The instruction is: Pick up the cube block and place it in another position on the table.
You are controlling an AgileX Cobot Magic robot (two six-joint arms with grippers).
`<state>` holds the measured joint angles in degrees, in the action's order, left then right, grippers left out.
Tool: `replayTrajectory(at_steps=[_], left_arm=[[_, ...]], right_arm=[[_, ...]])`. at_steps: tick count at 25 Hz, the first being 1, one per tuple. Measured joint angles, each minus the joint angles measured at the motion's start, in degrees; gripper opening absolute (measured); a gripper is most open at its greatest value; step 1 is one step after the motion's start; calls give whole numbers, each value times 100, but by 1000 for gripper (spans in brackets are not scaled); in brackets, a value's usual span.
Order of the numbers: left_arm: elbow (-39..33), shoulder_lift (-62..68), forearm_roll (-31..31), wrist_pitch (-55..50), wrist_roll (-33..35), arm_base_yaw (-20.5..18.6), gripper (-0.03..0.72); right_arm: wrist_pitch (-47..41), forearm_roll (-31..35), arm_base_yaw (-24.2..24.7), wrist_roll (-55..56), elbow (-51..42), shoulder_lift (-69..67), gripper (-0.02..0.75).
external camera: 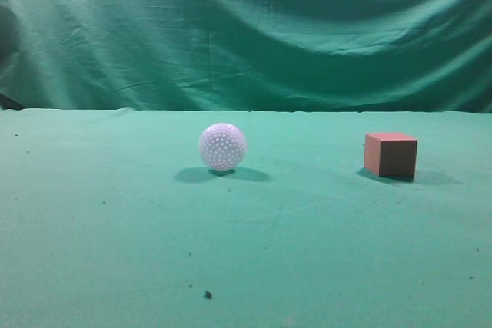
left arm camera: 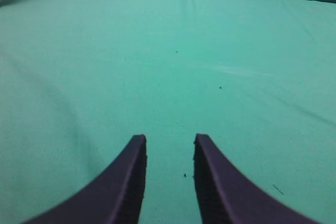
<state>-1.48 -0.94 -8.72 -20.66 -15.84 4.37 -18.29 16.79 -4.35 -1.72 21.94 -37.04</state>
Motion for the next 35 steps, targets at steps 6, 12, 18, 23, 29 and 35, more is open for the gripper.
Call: replayTrajectory(at_steps=[6,12,18,23,29,35], left_arm=[[0,0,0,0,0,0,262],[0,0,0,0,0,0,262],[0,0,0,0,0,0,262],[0,0,0,0,0,0,262],[0,0,0,0,0,0,262],[0,0,0,0,0,0,262]], right_arm=[[-978,33,-871,-1439,943,-1097,0],[-2257,-164,-1806,-1452,2222,-2788,0],[-2705,-1233,-2723,-24,3191,-4485,0],[-3338,-1543,-2752,554,4000,-5586,237],[-3149,-1746,-2752,1029,4230,-6259,533],[-2864,-1829,-2752,1142,4234,-6702,427]])
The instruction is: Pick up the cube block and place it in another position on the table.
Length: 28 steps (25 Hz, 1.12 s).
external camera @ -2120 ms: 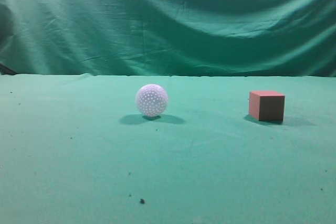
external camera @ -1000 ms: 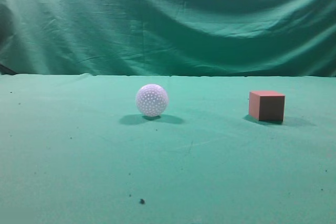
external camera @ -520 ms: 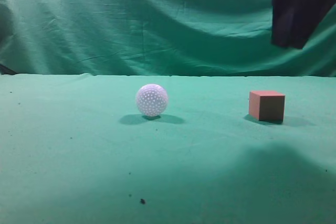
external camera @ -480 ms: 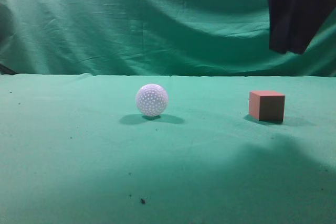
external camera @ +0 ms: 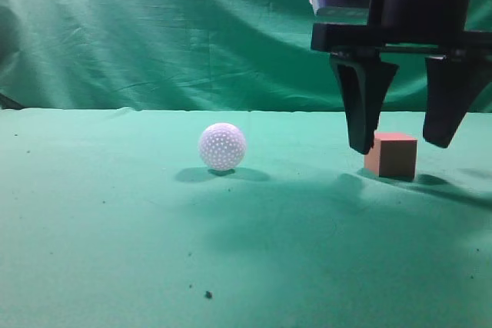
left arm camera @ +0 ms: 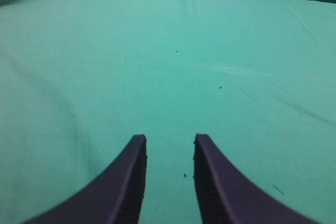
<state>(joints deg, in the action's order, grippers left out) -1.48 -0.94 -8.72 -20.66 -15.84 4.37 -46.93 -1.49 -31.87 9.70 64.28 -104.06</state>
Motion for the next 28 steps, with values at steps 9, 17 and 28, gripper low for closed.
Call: replayTrajectory(at_steps=[9,17,28], left_arm=[[0,0,0,0,0,0,262],[0,0,0,0,0,0,262],[0,0,0,0,0,0,262]], right_arm=[[-422,-808,270,449,887,-61,221],[-602,-495,1603,257,2143,-409,221],[-359,-188,1643,-83,2294,-1385,221]])
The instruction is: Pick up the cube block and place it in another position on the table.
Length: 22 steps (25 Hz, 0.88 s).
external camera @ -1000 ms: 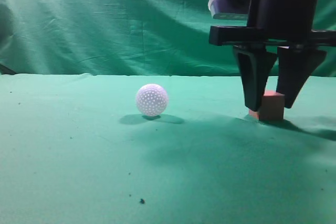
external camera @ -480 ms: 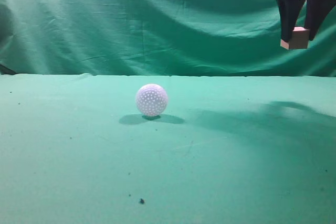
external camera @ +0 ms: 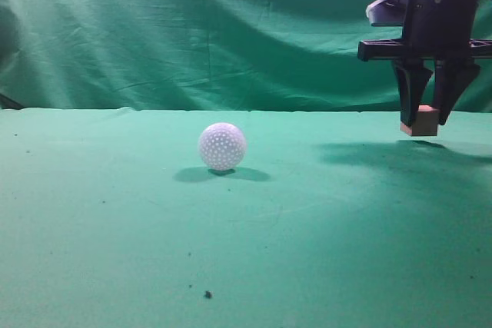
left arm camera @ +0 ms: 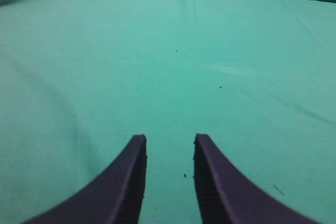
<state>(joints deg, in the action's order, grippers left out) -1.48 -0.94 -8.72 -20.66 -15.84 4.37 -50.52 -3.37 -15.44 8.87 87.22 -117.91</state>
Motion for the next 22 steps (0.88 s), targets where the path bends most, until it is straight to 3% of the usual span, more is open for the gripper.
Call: replayTrajectory(at_steps=[1,8,13,18,22], left_arm=[[0,0,0,0,0,0,262],[0,0,0,0,0,0,262],[0,0,0,0,0,0,262],[0,0,0,0,0,0,262],[0,0,0,0,0,0,262]], right_arm=[[27,3,0,0,0,-15,221],[-201,13,0,0,278,-79,490],[-859,13,0,0,891,237,476],[-1411,13,0,33,1005,1257,90],[-1600,13,0,63,529,2343,0]])
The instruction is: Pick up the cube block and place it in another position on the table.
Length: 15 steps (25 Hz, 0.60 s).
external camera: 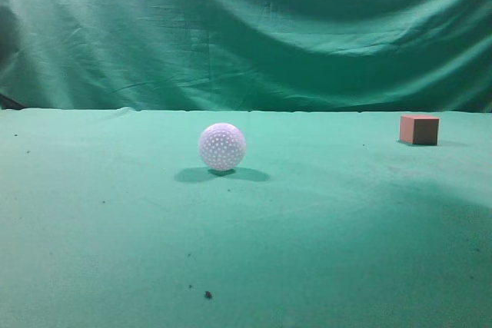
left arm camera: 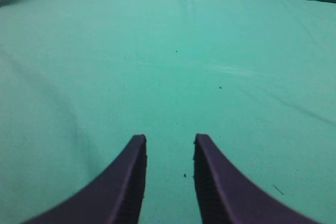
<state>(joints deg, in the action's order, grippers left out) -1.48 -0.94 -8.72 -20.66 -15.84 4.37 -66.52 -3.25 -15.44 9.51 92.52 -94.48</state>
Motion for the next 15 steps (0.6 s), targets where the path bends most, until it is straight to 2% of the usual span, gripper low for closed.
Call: replayTrajectory(at_steps=[11,15], left_arm=[[0,0,0,0,0,0,262],[0,0,0,0,0,0,262]], right_arm=[[567,0,0,138,-3042,3264,0],[712,0,0,138,-3772,4309,0]])
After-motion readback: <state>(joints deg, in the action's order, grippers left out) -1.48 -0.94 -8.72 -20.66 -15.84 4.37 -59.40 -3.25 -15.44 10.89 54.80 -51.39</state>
